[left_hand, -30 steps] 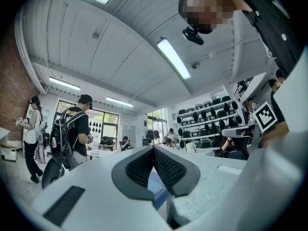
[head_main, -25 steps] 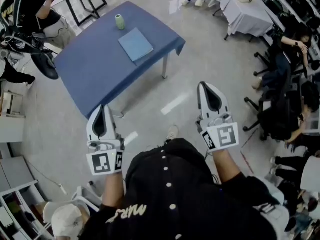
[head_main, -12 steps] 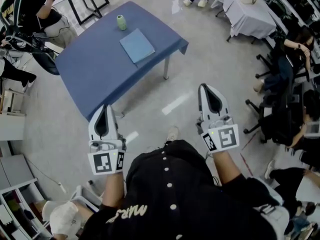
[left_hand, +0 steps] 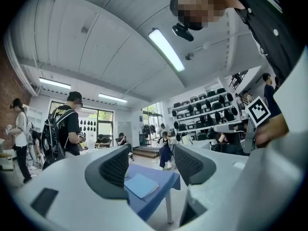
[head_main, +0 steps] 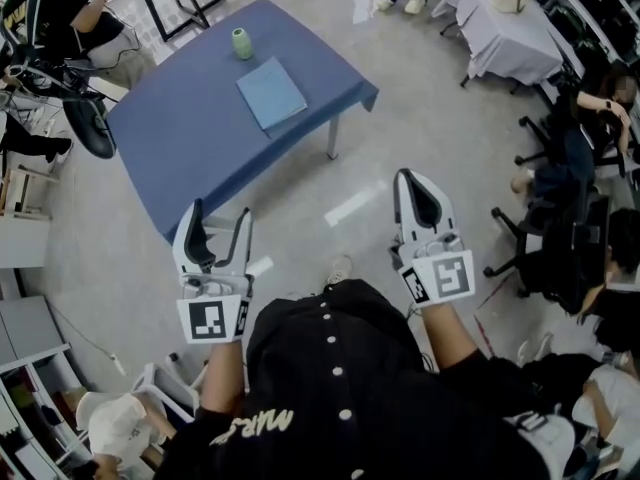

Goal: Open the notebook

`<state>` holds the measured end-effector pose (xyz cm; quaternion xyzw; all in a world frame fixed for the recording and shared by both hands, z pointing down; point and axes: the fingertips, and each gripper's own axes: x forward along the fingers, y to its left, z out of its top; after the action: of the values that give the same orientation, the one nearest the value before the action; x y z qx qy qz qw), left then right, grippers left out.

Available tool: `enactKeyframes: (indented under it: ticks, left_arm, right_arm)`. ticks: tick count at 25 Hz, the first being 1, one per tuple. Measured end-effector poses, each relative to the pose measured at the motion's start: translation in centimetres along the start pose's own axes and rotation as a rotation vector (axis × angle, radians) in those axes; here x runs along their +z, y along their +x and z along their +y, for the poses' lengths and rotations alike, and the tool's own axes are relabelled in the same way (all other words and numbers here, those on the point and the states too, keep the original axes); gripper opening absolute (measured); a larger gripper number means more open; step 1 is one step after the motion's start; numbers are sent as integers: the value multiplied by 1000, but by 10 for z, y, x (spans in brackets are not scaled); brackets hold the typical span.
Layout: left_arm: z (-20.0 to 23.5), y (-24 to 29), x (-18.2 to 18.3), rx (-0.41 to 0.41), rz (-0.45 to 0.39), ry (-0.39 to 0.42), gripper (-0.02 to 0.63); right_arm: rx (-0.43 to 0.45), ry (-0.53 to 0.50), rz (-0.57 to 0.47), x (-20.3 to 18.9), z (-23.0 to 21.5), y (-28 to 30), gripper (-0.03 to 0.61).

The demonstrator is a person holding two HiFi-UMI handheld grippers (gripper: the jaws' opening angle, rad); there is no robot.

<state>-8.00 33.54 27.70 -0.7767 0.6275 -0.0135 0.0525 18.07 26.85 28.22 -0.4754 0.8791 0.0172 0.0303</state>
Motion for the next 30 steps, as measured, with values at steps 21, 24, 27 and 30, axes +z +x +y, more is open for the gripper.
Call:
enactKeyframes:
  ticks: [21,24,27,30]
  left_arm:
    - [40,140,-43,-86,66,113,288]
    - [66,170,-48,-117,74,110,290]
    - [89,196,-49,-143,71,106,290]
    - [115,221,-54,-170,83,110,290]
  right_arm:
    - [10,2,30,-31,-59,136,2]
    - [-23,-10,24,-26,-62,174,2]
    - [-54,-12,19,-22,-65,207,2]
    - [-70,-19,29,-23,-62,241,2]
